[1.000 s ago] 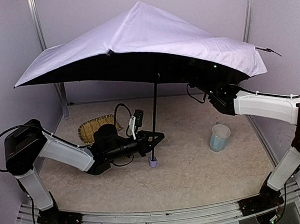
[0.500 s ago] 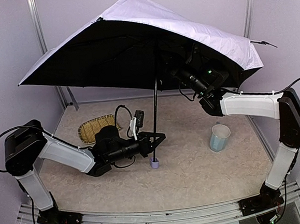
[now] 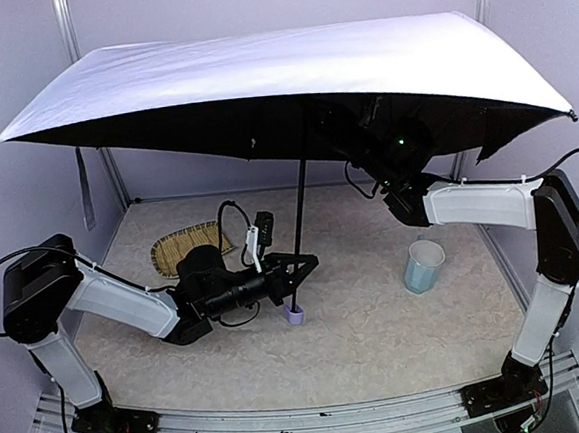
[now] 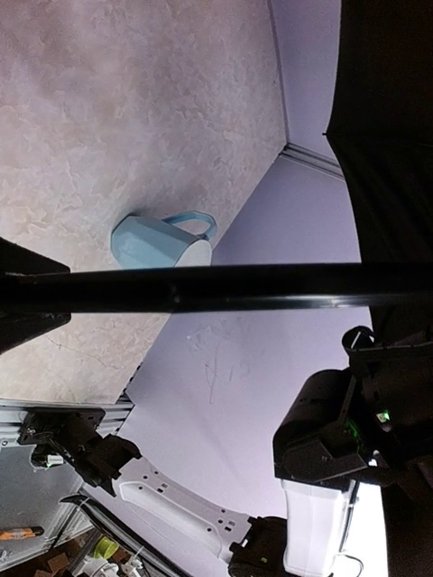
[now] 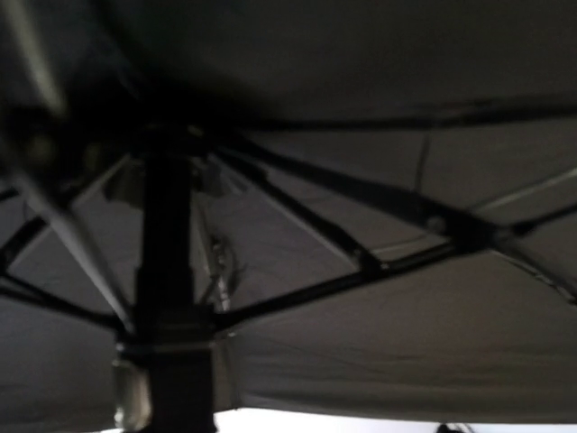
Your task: Put away the umbrella
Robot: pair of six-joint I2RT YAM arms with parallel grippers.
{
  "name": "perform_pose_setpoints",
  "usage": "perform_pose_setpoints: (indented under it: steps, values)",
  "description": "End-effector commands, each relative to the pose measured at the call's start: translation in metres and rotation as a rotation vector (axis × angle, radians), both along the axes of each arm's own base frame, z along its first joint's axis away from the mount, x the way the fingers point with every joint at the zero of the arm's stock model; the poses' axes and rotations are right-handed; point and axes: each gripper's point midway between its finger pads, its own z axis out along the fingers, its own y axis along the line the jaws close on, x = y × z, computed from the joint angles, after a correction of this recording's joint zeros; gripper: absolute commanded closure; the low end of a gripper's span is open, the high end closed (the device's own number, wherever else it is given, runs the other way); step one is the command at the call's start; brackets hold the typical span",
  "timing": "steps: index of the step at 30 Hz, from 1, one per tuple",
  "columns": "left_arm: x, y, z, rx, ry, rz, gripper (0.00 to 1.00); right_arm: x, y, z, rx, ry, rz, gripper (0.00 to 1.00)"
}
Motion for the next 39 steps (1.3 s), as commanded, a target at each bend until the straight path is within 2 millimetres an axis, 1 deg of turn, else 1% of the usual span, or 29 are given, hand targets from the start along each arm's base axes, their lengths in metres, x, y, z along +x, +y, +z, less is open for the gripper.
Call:
perform_pose_setpoints:
  steps: [1, 5, 7, 9, 14, 16, 20, 23, 24, 26, 32, 39]
  values:
    - [-0.013, -0.001, 0.048, -0.157, -0.119, -0.055, 1.00, -0.014, 0.002, 0.024, 0.059, -0.114, 0.086, 0.33]
    - [-0.015, -0.005, 0.048, -0.174, -0.104, -0.081, 1.00, -0.020, 0.008, 0.033, 0.083, -0.145, 0.145, 0.36]
    - [-0.015, -0.006, 0.049, -0.176, -0.105, -0.084, 1.00, -0.022, 0.005, 0.035, 0.115, -0.153, 0.158, 0.42]
    - [-0.015, -0.005, 0.049, -0.176, -0.105, -0.081, 1.00, -0.025, 0.001, 0.038, 0.136, -0.169, 0.161, 0.44]
    - [-0.016, -0.005, 0.050, -0.186, -0.098, -0.090, 1.00, -0.034, -0.004, 0.048, 0.169, -0.225, 0.168, 0.35]
    - [-0.016, -0.005, 0.052, -0.195, -0.096, -0.093, 1.00, -0.035, -0.007, 0.048, 0.188, -0.223, 0.170, 0.36]
    - [-0.016, -0.006, 0.052, -0.188, -0.103, -0.094, 1.00, -0.032, -0.009, 0.046, 0.202, -0.208, 0.160, 0.50]
    - [-0.016, -0.006, 0.051, -0.178, -0.110, -0.091, 1.00, -0.028, -0.009, 0.048, 0.197, -0.200, 0.142, 0.65]
    - [-0.017, -0.005, 0.051, -0.175, -0.114, -0.090, 1.00, -0.026, -0.008, 0.047, 0.190, -0.191, 0.138, 0.68]
    - [-0.017, -0.005, 0.051, -0.170, -0.121, -0.087, 1.00, -0.025, -0.007, 0.046, 0.182, -0.189, 0.134, 0.70]
    - [-0.017, -0.005, 0.051, -0.163, -0.129, -0.087, 1.00, -0.023, -0.011, 0.047, 0.186, -0.194, 0.117, 0.82]
    - [-0.017, -0.003, 0.047, -0.155, -0.130, -0.082, 1.00, -0.018, -0.017, 0.050, 0.190, -0.189, 0.102, 0.84]
